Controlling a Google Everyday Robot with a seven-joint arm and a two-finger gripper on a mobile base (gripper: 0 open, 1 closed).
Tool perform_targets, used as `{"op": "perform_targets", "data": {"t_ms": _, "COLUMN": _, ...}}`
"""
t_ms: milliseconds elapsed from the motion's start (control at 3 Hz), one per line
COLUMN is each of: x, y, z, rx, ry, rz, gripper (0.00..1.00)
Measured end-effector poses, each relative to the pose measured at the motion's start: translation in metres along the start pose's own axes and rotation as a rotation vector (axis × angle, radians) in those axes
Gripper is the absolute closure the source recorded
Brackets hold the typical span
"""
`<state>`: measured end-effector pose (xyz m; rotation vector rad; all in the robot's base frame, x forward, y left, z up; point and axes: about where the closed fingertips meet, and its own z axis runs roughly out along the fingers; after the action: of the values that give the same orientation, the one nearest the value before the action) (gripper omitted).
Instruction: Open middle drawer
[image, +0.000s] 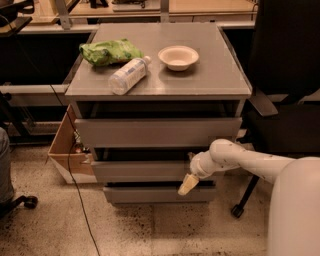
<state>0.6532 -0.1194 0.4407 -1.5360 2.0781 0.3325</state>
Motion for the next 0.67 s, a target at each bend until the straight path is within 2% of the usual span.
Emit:
{"op": "perform_targets", "data": {"t_ms": 333, "x": 0.013, "y": 0.013, "z": 0.016, "rx": -0.039, "ry": 0.015, "rz": 0.012, "gripper": 0.18}}
{"op": "perform_targets", "data": {"t_ms": 667, "x": 0.018, "y": 0.023, "z": 0.014, "rx": -0.057, "ry": 0.018, "rz": 0.012, "gripper": 0.41}}
